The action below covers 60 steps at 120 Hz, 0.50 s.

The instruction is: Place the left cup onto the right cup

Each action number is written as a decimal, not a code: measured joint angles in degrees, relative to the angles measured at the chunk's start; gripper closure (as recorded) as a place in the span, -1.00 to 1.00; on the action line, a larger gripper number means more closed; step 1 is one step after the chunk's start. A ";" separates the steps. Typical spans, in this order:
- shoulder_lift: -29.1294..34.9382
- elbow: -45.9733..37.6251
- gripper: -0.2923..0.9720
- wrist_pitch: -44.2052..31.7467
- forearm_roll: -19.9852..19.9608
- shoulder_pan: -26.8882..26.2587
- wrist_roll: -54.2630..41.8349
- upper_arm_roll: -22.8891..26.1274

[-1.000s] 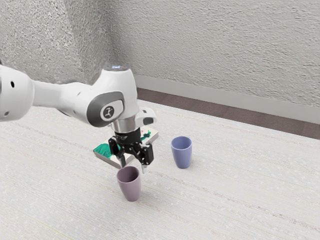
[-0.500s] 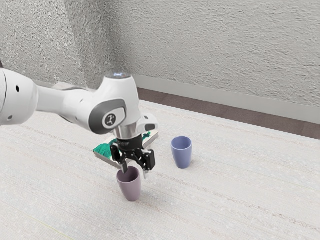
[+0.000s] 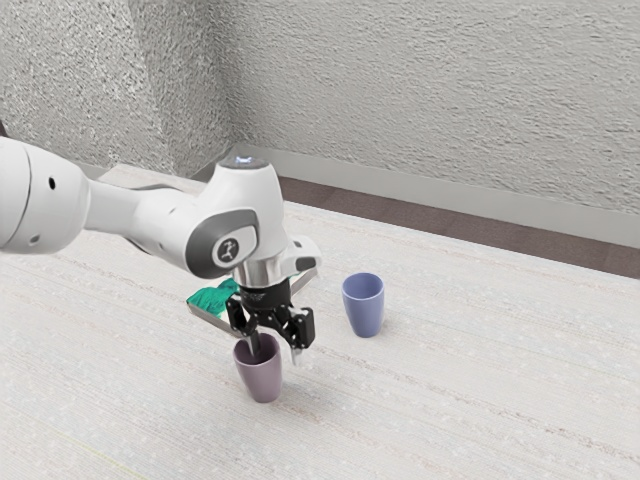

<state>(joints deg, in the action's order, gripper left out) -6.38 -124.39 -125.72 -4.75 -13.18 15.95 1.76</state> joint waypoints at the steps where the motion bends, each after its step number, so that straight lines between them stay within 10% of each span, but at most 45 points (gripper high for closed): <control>1: -0.06 0.00 -0.31 -0.02 0.00 0.00 0.01 0.00; 60: -2.43 0.09 -0.13 -1.23 -0.08 0.08 0.49 -0.29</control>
<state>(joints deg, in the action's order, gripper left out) -8.81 -124.30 -126.95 -4.83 -13.10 16.44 1.46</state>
